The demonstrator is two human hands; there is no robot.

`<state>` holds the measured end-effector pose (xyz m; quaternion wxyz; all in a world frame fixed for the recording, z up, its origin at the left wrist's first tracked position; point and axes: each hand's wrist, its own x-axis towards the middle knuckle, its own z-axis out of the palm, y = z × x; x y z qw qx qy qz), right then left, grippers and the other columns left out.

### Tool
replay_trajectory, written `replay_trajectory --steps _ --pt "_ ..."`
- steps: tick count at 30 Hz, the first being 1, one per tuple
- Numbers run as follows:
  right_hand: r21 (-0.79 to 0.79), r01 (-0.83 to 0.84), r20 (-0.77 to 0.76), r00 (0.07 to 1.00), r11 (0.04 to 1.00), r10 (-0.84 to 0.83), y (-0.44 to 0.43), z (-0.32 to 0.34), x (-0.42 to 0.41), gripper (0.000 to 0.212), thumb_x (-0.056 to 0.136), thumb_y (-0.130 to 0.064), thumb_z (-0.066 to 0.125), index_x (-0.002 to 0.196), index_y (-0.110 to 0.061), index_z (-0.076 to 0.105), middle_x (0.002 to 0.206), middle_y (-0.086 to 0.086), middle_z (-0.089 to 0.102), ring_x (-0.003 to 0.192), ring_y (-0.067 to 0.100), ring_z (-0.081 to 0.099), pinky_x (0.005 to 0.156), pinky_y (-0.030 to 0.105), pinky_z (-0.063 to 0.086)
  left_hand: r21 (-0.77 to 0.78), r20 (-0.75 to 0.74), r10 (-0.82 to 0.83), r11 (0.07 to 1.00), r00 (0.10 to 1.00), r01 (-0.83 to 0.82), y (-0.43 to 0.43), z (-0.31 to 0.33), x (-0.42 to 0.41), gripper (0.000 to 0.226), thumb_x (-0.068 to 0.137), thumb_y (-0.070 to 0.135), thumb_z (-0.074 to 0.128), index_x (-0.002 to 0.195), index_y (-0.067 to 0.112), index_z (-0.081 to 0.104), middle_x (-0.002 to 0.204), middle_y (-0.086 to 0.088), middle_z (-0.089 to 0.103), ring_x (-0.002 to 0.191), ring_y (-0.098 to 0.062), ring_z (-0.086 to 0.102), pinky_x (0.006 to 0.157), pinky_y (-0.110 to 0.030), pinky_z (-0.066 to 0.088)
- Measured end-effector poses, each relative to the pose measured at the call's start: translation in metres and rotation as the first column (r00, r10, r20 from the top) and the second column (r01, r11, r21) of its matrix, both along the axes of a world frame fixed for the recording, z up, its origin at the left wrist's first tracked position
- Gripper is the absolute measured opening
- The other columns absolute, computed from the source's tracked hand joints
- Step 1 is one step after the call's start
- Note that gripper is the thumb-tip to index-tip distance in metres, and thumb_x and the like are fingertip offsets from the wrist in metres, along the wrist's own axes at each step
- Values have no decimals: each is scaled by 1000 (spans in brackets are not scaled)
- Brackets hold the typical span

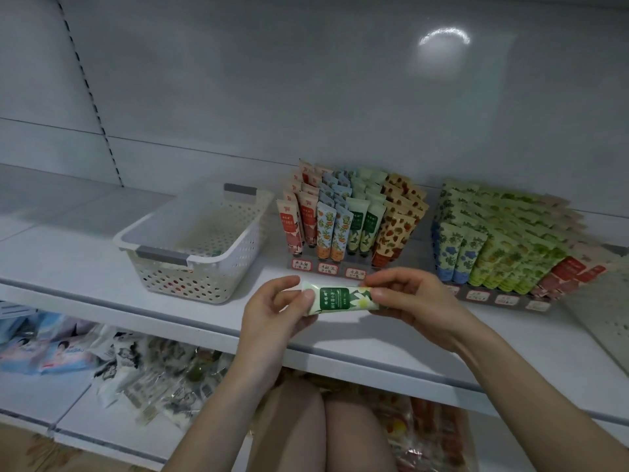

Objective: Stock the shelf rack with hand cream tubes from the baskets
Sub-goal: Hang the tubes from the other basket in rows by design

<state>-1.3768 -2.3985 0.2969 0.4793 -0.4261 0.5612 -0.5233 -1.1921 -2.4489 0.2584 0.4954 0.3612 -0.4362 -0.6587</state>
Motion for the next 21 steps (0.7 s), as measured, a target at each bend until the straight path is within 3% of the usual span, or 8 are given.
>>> replay_trajectory --steps 3,8,14,16,18,21 --pt "54 -54 -120 991 997 61 7 -6 0 20 78 8 64 87 -9 67 78 1 69 69 9 66 66 20 56 -100 71 45 994 996 -38 0 2 -5 14 84 -2 62 81 12 64 72 -3 64 68 -12 64 60 -18 55" --pt "71 -156 -396 902 985 171 11 -12 1 17 76 -2 72 84 -16 68 77 -3 69 69 4 64 67 16 52 -334 227 44 942 973 35 -4 4 -16 23 82 -4 64 75 18 66 64 11 66 65 -2 62 68 -19 55" --pt "42 -183 -647 744 982 166 1 -25 -3 13 78 -9 73 81 -18 65 80 1 68 70 4 63 67 18 51 -425 337 7 893 942 145 -17 1 -28 26 83 -1 64 79 24 66 80 6 67 75 -2 63 75 -21 54" --pt "-3 -147 -687 719 989 105 -3 -28 -4 10 79 -8 71 83 -15 66 78 -1 66 66 0 61 64 12 48 -474 390 63 869 919 142 -24 -3 -30 16 85 4 64 89 20 66 88 4 68 83 -8 64 75 -16 51" --pt "-98 -2 -644 763 995 -62 -9 -28 -8 10 80 -6 70 89 -7 67 81 0 66 67 1 60 64 10 48 -523 499 155 838 852 154 -34 -10 -30 16 88 10 62 102 14 66 96 4 66 88 -9 61 75 -9 44" --pt "-238 261 -490 800 936 -347 -24 -19 -15 8 80 -8 70 88 -6 66 76 -3 65 69 4 60 62 12 48 -554 725 277 779 631 294 -52 -31 -25 25 91 18 57 113 8 63 108 -3 63 102 -18 57 83 -19 38"
